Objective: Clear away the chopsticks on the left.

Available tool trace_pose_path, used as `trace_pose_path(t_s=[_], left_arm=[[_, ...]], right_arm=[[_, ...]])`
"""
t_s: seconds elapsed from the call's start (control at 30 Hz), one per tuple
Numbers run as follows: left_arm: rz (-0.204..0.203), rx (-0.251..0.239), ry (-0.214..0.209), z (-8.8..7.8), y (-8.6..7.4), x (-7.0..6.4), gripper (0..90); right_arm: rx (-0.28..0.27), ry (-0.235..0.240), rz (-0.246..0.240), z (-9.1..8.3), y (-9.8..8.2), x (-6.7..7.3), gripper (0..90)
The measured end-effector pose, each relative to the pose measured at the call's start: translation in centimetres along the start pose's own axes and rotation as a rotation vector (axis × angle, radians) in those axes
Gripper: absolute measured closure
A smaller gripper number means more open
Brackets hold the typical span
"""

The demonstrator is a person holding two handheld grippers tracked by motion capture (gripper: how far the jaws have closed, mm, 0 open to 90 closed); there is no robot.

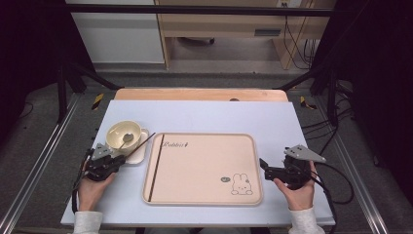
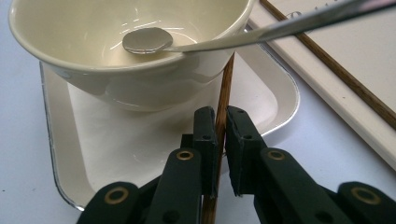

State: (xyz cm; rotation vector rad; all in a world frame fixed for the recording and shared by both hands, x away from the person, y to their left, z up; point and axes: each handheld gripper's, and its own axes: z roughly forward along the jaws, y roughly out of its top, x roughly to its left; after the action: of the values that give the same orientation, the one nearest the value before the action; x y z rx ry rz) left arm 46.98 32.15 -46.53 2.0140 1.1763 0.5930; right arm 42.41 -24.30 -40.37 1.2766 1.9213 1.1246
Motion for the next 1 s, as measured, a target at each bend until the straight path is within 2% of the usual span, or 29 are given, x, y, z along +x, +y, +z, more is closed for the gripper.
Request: trace_pose_path(t_s=[0.43,0.6,1.0], left_arm=[[-0.014,-0.008,-0.041,-0.2,0.1,-0.7,85.0],[-0.018,-0.008,-0.042,-0.5,0.2,-1.0,85.1],[-0.015,-0.051,-0.021,-1.5,0.6,-2.5,85.1]], right_arm=[[-0.004,-0.001,0.002,-0.1,0.0,-0.1,3.3],[-0.005,0.002,0.003,-0.2,0.0,-0.1,3.2],[-0.007,0.0,0.005,-0.3,0.0,-0.1,3.1]])
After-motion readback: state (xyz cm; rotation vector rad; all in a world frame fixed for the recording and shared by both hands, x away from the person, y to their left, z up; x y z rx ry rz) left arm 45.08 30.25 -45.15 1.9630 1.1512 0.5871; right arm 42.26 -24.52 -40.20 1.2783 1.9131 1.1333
